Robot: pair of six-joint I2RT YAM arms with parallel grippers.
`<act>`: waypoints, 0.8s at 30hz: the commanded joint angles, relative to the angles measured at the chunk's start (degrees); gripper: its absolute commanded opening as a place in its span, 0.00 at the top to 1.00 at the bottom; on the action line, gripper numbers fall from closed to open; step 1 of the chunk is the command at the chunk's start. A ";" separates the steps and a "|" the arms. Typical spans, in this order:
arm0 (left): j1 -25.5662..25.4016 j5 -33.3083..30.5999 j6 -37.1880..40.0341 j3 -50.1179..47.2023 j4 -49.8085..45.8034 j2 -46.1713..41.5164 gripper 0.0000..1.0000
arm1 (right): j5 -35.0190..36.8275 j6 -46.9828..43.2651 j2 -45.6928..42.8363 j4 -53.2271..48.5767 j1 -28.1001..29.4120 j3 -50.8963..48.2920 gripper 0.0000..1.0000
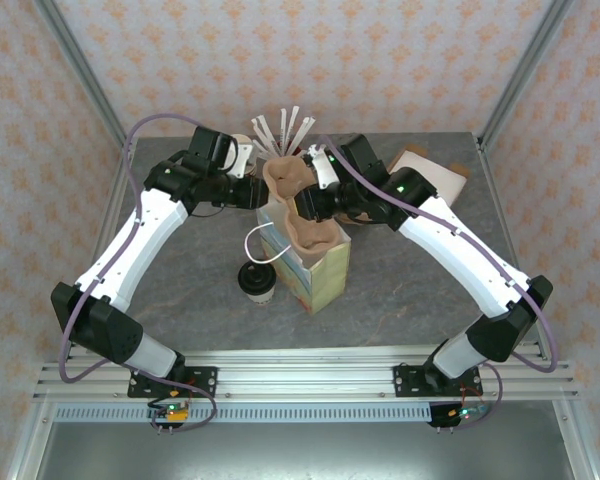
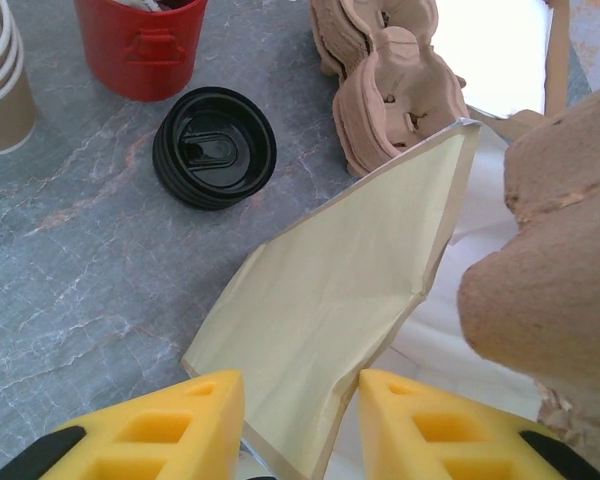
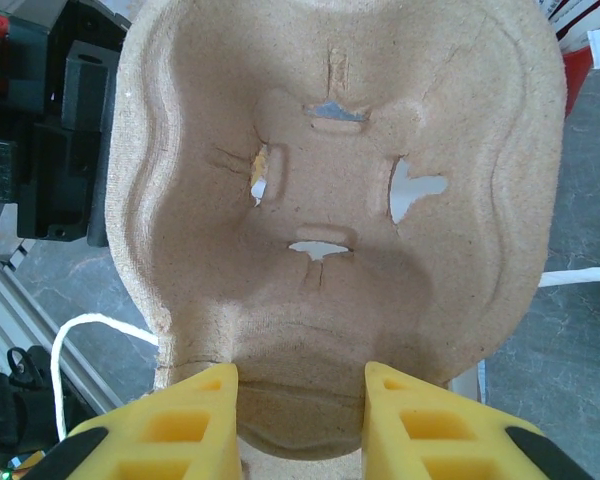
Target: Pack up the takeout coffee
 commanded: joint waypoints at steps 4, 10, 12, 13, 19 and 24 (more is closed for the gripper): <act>0.77 0.57 -0.58 -0.52 -0.13 -1.74 0.68 | 2.08 -0.83 -1.75 1.51 0.35 -2.56 0.71; 0.90 0.71 -0.47 -0.61 -0.22 -1.75 0.72 | 2.48 -0.87 -3.27 1.31 0.35 -4.33 0.71; 0.95 0.57 -0.46 -0.61 -0.31 -1.66 0.74 | 2.61 -1.07 -3.56 0.64 0.35 -4.02 0.71; 1.00 0.63 -0.44 -0.59 -0.27 -1.66 0.74 | 2.61 -1.23 -3.58 0.28 0.35 -3.90 0.71; 1.12 0.69 -0.22 -0.52 -0.29 -1.58 0.77 | 3.13 -3.78 -4.00 -2.79 0.35 -3.53 0.71; 1.12 1.62 0.07 -0.26 -0.40 -1.32 0.77 | 3.49 -5.63 -3.58 -3.03 0.35 -3.53 0.71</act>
